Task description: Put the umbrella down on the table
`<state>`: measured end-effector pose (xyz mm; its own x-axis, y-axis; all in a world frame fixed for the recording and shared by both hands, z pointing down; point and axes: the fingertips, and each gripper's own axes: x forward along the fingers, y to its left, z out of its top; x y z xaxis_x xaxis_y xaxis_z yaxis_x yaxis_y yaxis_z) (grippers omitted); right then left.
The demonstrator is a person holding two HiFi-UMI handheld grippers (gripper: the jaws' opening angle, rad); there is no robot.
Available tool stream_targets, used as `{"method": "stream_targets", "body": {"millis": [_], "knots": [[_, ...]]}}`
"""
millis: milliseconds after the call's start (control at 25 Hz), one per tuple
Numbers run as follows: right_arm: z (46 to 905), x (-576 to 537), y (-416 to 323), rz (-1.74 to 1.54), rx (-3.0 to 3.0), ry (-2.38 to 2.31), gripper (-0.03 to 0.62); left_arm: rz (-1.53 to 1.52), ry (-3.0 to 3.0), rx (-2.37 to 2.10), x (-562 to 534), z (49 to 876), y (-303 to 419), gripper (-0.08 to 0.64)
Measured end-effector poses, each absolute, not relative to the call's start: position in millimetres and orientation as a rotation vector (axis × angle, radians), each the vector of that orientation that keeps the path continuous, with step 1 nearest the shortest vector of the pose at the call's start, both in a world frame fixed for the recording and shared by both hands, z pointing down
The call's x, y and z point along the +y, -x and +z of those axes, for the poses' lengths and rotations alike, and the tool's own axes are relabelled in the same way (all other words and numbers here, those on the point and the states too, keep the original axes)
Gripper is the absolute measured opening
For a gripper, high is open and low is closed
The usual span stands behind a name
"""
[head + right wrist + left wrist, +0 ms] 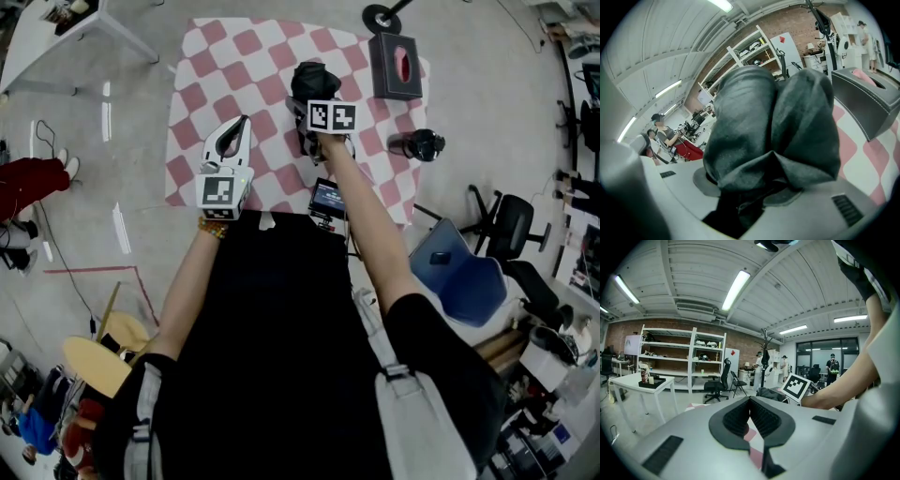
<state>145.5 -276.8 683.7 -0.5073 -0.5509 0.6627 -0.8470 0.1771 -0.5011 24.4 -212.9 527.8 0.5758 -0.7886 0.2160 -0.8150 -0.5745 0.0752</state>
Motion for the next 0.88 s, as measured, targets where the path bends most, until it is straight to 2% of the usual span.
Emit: {"method": "stream_targets", "body": {"millis": [880], "knots": [[715,-275,-138,1.396,-2.019,-1.268,0.202,0.249,-2.621,-1.339,-221,527,-29,0.014]]}}
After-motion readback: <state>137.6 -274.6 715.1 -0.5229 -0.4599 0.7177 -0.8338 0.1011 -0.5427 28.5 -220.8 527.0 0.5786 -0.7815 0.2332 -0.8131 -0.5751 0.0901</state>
